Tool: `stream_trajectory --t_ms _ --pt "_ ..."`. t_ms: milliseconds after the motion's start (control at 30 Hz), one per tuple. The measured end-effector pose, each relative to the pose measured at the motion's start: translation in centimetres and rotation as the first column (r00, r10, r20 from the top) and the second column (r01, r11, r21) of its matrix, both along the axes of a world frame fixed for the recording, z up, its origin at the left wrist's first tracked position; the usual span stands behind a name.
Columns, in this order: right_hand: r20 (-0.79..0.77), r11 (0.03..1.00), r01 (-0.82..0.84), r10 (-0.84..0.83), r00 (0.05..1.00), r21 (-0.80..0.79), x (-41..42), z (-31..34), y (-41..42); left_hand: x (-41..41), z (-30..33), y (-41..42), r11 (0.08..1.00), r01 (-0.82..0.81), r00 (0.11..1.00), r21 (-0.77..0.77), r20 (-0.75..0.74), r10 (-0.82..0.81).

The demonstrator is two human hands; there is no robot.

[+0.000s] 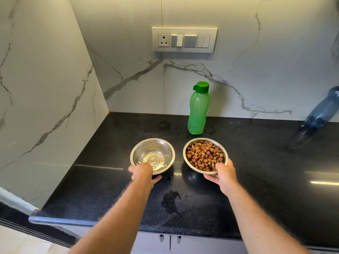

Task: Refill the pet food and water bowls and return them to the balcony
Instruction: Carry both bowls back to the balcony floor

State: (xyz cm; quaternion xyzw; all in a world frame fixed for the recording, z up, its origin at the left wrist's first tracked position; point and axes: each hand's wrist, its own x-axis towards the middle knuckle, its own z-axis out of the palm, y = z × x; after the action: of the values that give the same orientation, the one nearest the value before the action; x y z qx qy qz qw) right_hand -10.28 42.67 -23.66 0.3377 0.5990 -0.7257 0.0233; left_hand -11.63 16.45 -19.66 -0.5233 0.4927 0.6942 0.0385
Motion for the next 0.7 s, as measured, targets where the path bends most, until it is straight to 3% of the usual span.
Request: stream_trajectory --t_ms 267,700 --pt "-0.014 0.978 -0.017 0.014 1.0 -0.206 0.4 0.2 -0.2 1.3 -1.3 -0.1 0.997 0.002 0.973 0.073 -0.23 0.015" --pt "-0.01 0.982 0.035 -0.038 0.999 -0.185 0.4 0.7 -0.8 1.7 -1.5 -0.3 1.0 0.026 0.968 0.016 -0.251 -0.021"
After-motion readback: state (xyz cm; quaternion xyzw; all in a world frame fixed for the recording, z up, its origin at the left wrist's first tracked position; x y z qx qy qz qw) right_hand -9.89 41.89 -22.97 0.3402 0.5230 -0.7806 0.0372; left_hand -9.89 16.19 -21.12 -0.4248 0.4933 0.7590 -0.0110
